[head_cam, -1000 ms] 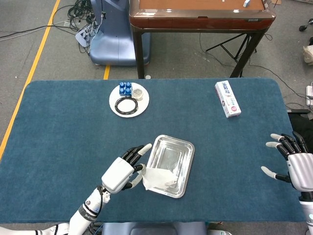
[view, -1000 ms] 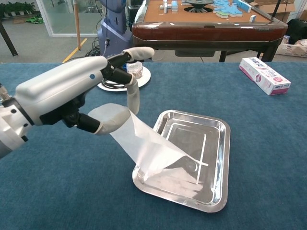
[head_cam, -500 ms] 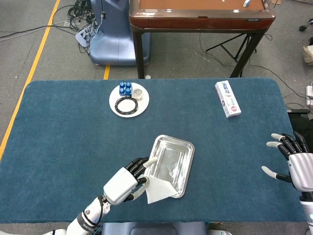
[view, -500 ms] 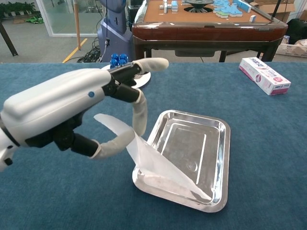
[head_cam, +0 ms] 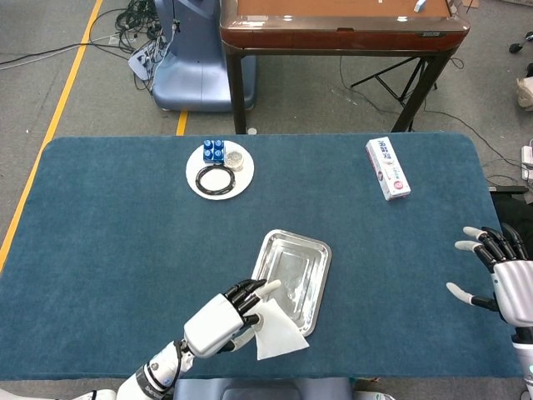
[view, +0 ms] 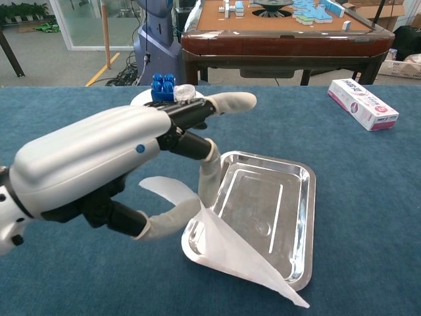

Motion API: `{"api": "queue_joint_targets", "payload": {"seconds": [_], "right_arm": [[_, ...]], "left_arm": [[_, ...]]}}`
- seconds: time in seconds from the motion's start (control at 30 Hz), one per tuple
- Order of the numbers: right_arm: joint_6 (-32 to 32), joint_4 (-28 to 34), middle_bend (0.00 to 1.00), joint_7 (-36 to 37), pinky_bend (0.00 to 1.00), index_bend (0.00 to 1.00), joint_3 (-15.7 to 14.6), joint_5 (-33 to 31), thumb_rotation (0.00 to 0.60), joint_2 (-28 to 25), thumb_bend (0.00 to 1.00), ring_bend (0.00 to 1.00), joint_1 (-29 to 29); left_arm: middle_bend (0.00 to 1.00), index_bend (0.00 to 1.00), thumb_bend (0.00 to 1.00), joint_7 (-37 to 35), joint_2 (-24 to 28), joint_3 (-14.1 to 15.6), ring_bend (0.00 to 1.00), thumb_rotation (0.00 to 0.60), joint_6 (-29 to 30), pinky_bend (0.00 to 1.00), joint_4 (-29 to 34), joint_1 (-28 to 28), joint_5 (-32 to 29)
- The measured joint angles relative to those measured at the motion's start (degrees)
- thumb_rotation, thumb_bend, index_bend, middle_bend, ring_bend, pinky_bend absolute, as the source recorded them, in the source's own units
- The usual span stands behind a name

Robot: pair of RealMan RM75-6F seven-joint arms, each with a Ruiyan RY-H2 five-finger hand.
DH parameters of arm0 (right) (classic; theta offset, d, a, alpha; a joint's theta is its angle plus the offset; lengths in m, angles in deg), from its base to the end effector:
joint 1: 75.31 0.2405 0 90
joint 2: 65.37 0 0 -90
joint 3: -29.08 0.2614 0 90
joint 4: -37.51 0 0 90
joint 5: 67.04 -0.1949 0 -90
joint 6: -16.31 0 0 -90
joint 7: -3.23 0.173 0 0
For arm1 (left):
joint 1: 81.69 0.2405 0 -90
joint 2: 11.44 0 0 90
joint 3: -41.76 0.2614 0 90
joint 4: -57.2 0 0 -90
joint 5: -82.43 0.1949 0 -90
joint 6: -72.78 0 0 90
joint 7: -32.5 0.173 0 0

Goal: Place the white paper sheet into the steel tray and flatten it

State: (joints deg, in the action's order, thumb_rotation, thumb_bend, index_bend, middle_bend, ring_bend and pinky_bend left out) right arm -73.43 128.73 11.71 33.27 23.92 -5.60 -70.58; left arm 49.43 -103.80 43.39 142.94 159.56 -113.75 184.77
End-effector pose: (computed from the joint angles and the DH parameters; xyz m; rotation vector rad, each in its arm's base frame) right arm -0.2951 -0.2119 0.2109 1.3887 -0.8312 1.0593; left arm -0.0574 0.2154 -0.0111 -2.1110 -0.7535 -1.5291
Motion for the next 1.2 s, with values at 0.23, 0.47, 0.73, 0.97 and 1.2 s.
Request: {"api": "queue_joint_targets", "payload": {"seconds": [0.23, 0.47, 0.73, 0.97, 1.2], "right_arm": [[-0.2, 0.0, 0.23, 0.4, 0.01, 0.34, 0.0, 0.1, 0.600, -0.1, 0.00, 0.14, -0.1], [-0.3, 0.1, 0.23, 0.4, 0.01, 0.34, 0.0, 0.2, 0.600, -0.2, 0.00, 0.14, -0.1], [-0.3, 0.1, 0.23, 0.2, 0.01, 0.34, 0.0, 0.2, 0.600, -0.2, 0.00, 0.14, -0.2], [-1.1, 0.3, 0.23, 0.4, 0.01, 0.34, 0.1, 0.3, 0.600, -0.6, 0.00, 0.14, -0.5], [-1.6, 0.5, 0.23, 0.8, 0.01, 0.34, 0.2, 0.3, 0.600, -1.1, 0.00, 0.14, -0.8]], "left_arm": [[0.00, 0.66, 0.45, 0.6, -1.4, -1.3, 0.00, 0.600, -0.9, 0.12, -1.9, -0.2, -2.0], [0.00, 0.66, 0.45, 2.3, -3.0, -2.1, 0.00, 0.600, -0.8, 0.12, -3.9, 0.5, -4.1], [0.00, 0.66, 0.45, 5.9, -4.6, -2.5, 0.00, 0.600, -0.4, 0.12, -4.3, 1.3, -5.6], [0.00, 0.67, 0.45, 10.0, -6.0, -3.6, 0.00, 0.600, 0.1, 0.12, -3.8, 2.4, -8.2], [0.00, 0.67, 0.45, 11.3, -6.8, -4.3, 0.00, 0.600, 0.5, 0.12, -4.7, 2.9, -9.7]]}}
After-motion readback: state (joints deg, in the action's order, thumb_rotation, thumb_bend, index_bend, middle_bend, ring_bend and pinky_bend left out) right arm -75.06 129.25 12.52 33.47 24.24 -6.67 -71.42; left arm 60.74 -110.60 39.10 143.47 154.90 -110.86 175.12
